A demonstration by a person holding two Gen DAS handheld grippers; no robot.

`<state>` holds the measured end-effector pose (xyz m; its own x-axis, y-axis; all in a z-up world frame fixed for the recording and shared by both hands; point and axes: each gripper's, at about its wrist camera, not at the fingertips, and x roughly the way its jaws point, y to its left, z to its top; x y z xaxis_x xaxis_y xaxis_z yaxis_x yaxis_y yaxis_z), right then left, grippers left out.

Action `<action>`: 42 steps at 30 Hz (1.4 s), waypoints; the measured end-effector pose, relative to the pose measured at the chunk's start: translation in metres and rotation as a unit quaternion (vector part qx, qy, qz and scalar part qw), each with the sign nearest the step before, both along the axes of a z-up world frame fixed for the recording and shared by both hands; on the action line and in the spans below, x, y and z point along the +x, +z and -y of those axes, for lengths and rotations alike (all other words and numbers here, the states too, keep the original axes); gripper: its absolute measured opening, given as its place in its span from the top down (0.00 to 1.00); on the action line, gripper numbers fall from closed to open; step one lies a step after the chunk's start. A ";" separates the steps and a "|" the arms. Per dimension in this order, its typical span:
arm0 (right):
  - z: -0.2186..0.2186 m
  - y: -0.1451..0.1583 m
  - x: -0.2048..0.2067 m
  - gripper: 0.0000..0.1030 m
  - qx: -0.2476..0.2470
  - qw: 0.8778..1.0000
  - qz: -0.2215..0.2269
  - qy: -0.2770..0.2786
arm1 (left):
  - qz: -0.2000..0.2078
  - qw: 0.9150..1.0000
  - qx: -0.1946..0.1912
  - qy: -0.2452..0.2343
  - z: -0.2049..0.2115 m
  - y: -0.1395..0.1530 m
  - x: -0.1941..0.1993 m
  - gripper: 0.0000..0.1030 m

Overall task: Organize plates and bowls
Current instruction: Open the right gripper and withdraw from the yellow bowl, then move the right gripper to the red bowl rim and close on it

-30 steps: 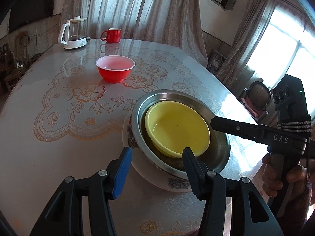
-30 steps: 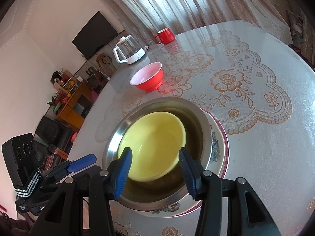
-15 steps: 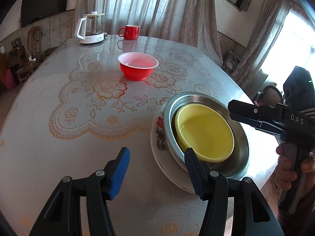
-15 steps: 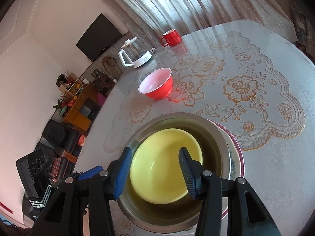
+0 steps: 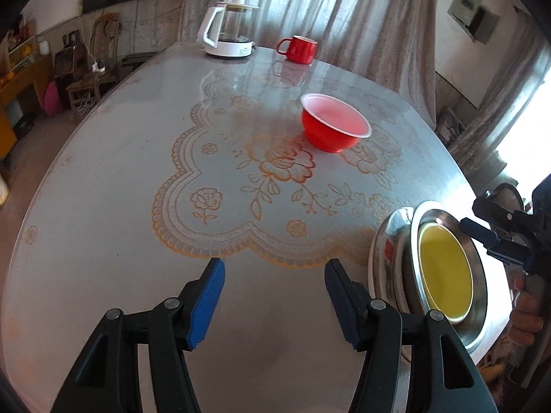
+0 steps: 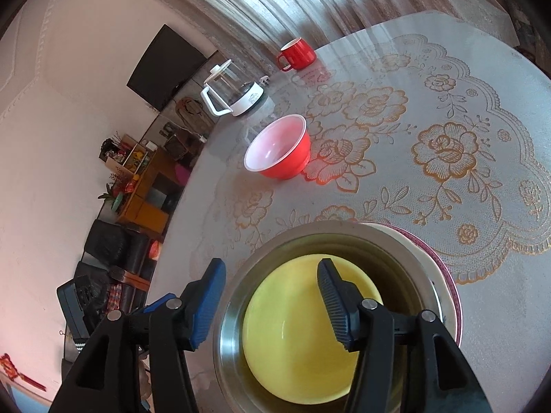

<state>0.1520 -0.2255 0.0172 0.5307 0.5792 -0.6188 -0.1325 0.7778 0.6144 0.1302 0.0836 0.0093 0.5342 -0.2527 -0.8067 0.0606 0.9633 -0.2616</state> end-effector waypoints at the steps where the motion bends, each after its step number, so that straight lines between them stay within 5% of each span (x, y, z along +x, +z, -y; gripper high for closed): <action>1: -0.001 0.000 0.004 0.38 0.003 1.000 -0.002 -0.002 | -0.005 1.000 -0.010 0.008 -0.006 -0.001 0.005 0.41; 6: -0.001 -0.002 0.031 0.33 0.036 0.999 -0.021 -0.001 | -0.022 0.997 -0.073 0.024 -0.024 -0.005 0.028 0.32; 18: -0.008 -0.007 0.096 0.28 0.094 0.993 -0.057 -0.032 | -0.037 0.993 -0.107 0.030 -0.013 -0.003 0.094 0.31; 24: -0.017 -0.010 0.129 0.28 0.094 0.993 -0.068 -0.025 | -0.045 0.989 -0.137 0.020 -0.003 -0.001 0.133 0.22; 29: -0.018 -0.018 0.156 0.28 0.076 0.993 -0.087 -0.037 | -0.027 0.992 -0.120 0.007 0.014 0.004 0.160 0.26; 36: -0.025 -0.032 0.184 0.28 0.054 0.992 -0.106 -0.040 | -0.052 0.986 -0.156 0.013 0.021 -0.009 0.197 0.54; 39: -0.030 -0.034 0.191 0.29 0.021 0.994 -0.097 -0.038 | -0.059 0.986 -0.155 0.020 0.025 -0.015 0.207 0.58; 42: -0.033 -0.037 0.197 0.42 0.005 0.995 -0.098 -0.034 | -0.063 0.983 -0.171 0.023 0.026 -0.019 0.212 0.58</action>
<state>0.3493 -0.1926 -0.0202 0.4385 0.5525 -0.7089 0.0445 0.7744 0.6311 0.3425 0.0575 -0.0096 0.4528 -0.4984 -0.7393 -0.0343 0.8188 -0.5730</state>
